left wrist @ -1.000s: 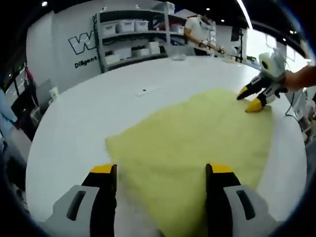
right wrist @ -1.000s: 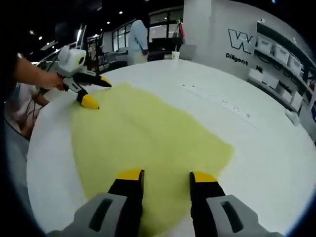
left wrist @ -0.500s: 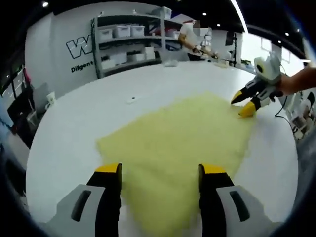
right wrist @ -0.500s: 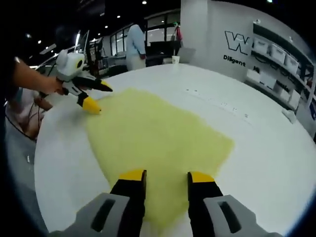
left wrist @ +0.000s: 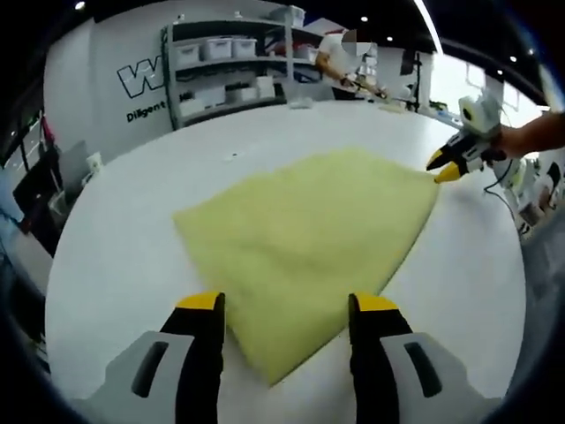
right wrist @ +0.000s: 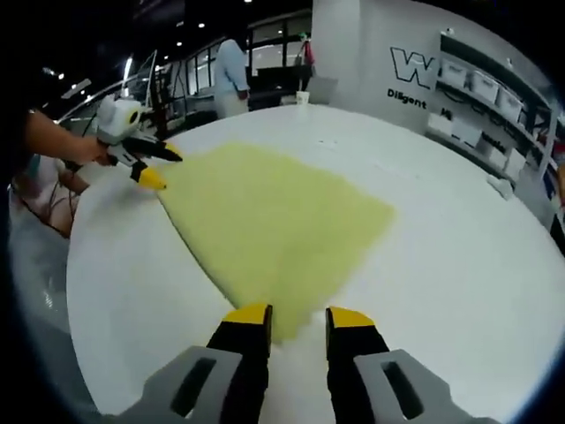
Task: Fold the garment on the visible template until the final outline fits inside the template.
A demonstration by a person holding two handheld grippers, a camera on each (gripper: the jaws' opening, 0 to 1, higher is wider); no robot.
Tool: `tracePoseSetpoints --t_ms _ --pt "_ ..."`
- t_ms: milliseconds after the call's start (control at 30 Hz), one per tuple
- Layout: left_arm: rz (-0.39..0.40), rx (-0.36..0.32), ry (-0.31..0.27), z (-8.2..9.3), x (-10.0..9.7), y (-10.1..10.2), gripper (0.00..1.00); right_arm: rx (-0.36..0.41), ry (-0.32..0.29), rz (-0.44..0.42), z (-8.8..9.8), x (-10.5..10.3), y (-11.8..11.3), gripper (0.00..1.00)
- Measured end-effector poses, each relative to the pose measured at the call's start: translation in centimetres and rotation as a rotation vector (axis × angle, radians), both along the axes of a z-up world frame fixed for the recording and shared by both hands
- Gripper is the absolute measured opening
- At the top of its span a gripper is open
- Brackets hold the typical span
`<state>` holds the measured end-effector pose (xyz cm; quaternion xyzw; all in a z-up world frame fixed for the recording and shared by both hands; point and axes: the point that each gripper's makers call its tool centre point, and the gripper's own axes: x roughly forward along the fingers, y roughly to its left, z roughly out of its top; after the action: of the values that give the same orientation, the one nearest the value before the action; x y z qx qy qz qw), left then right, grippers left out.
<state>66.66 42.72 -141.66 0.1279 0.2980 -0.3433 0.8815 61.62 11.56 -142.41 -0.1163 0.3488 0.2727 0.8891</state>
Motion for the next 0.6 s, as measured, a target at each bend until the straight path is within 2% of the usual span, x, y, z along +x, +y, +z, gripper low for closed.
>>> tracePoseSetpoints --t_ms 100,300,433,600 --pt "0.007 -0.008 0.001 0.0 -0.9 0.7 0.56 0.031 0.03 -0.017 -0.4 -1.1 -0.1 0.14" --pt "0.013 -0.003 0.043 -1.3 -2.4 1.8 0.52 0.022 0.039 -0.004 -1.2 -1.6 0.1 0.03" --pt "0.01 0.009 0.056 -1.8 -2.4 2.2 0.39 0.037 0.025 0.002 -1.0 -1.1 0.5 0.02" --pt "0.028 -0.013 0.063 -1.6 -1.9 2.3 0.21 0.026 0.035 0.011 -1.2 -0.7 0.5 0.0"
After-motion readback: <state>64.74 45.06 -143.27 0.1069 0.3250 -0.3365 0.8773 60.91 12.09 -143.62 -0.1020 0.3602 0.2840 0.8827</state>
